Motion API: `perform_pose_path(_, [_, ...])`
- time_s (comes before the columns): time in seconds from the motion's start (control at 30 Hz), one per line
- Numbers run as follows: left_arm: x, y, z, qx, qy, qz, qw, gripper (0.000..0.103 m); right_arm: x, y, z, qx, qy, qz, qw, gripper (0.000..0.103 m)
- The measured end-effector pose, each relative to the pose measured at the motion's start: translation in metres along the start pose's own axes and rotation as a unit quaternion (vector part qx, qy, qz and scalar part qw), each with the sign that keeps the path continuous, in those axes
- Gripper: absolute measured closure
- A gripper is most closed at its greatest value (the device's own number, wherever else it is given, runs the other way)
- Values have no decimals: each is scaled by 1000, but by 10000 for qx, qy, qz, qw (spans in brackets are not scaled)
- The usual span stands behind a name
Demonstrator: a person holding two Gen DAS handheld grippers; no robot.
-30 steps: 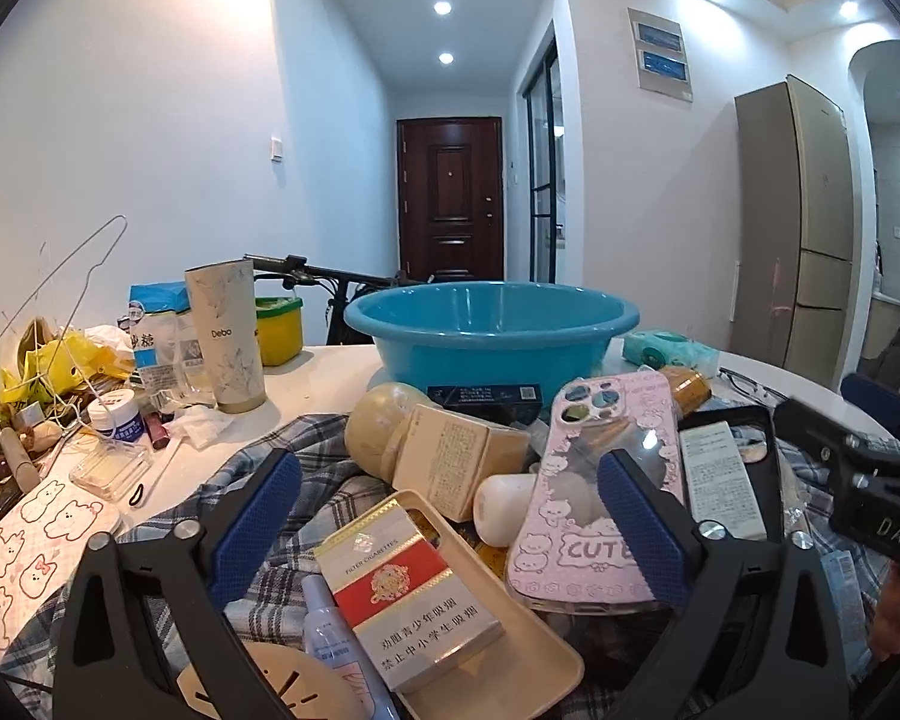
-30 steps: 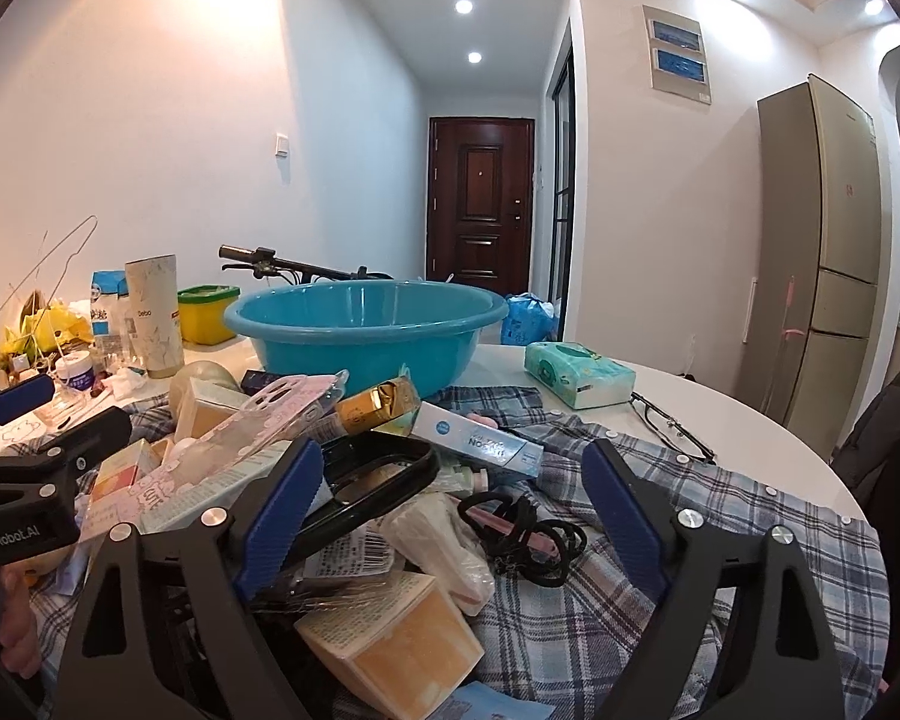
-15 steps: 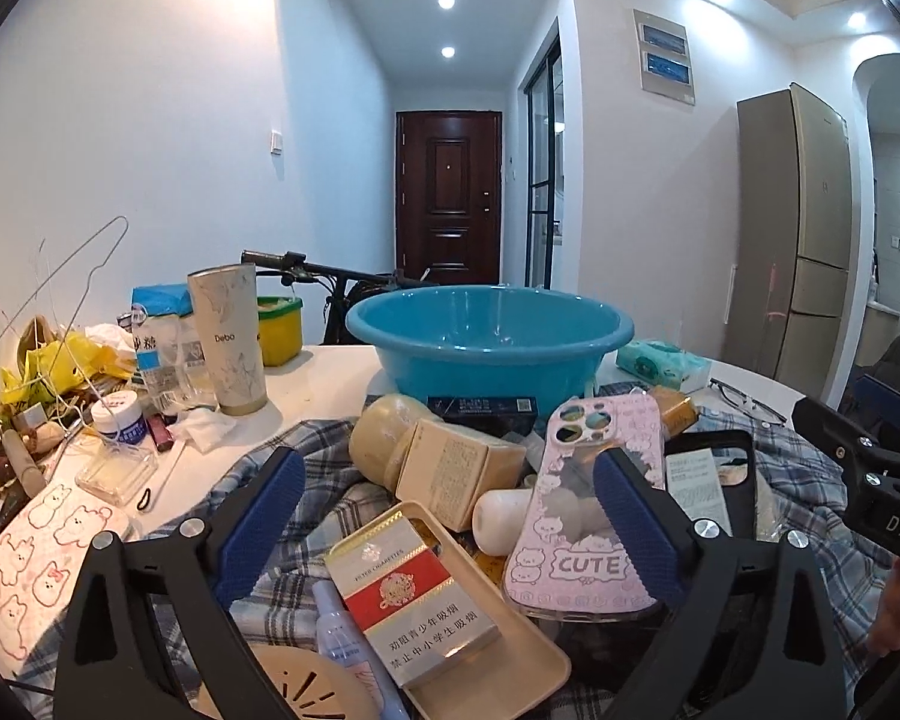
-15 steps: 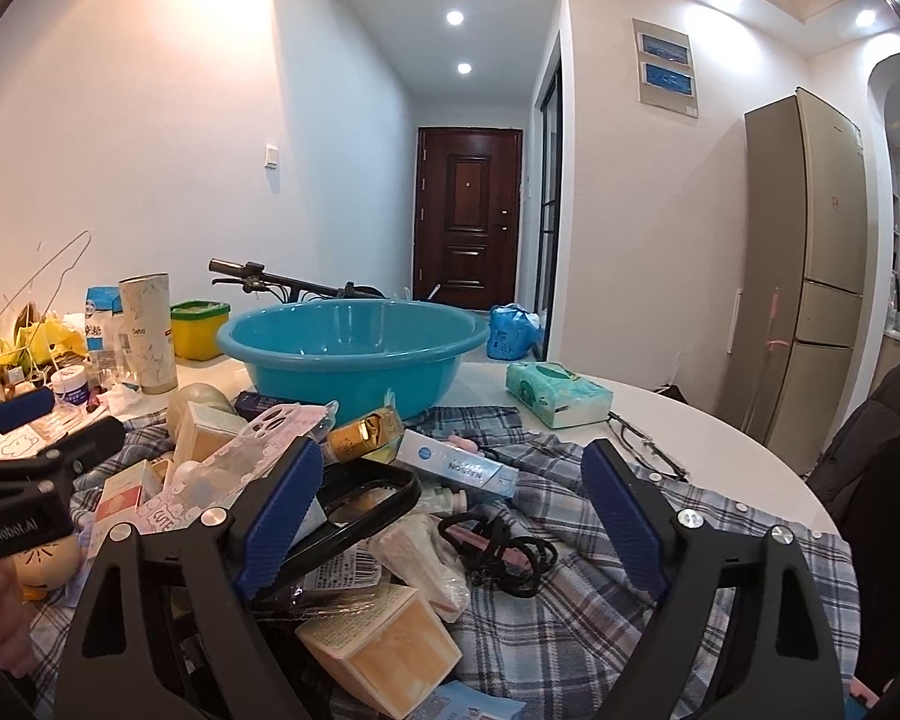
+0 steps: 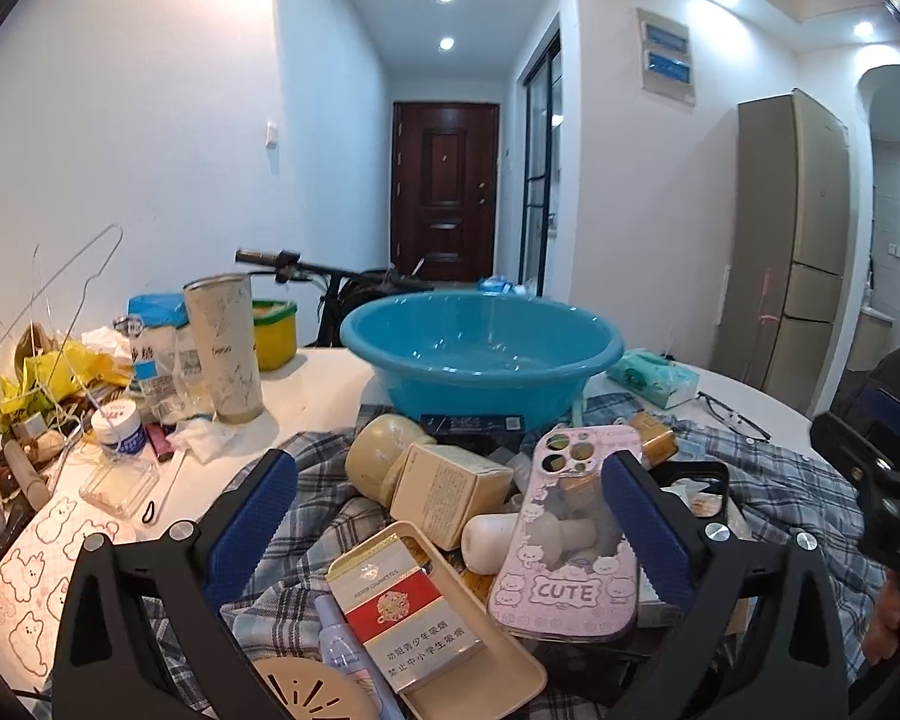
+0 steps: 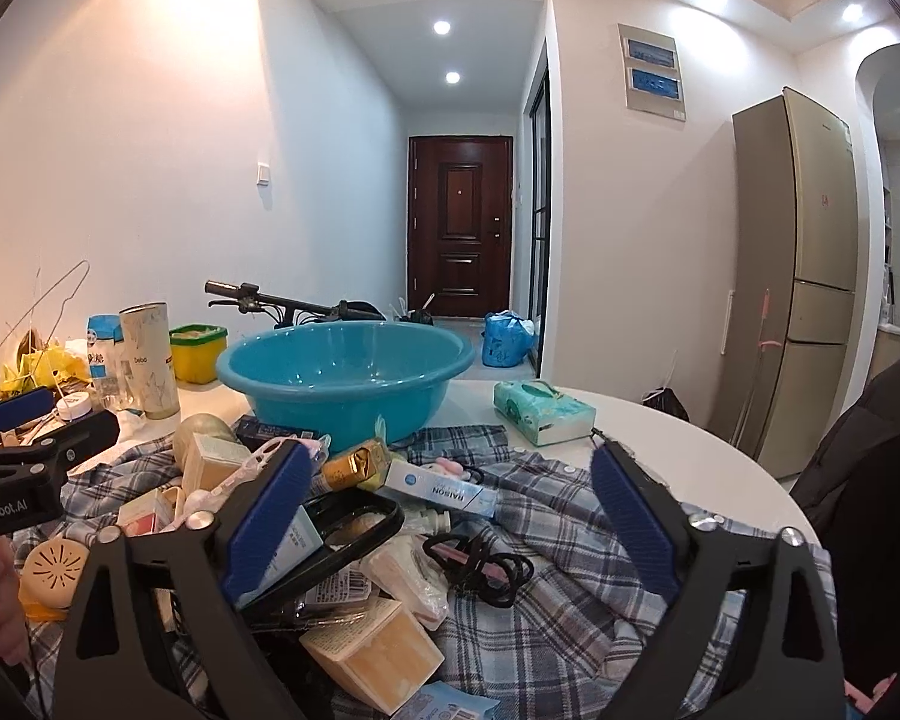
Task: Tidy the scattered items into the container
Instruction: 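Move the left tool toward the pink CUTE phone case on the pile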
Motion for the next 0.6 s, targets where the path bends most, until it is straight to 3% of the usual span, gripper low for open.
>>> perform_pose_path(0.13, [3,0,3,111,-145,-132,9997,0,1,-3,4,79,43,48,9999,1])
perform_pose_path(0.33, [-2,1,2,257,-83,95,9996,0,2,-4,7,195,120,60,9997,1])
perform_pose_path(0.6, [-5,1,2,592,-635,-76,9962,0,-5,0,2,192,145,167,9996,1])
Point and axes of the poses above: each gripper's, at about its wrist camera, not at the fingertips, and z roughly the way its jaws point, x to its left, y to its top, the point moved 5 cm from there along z, roughly the way its jaws point, and after that the axes turned 6 degrees about x, right-handed, at the moved point
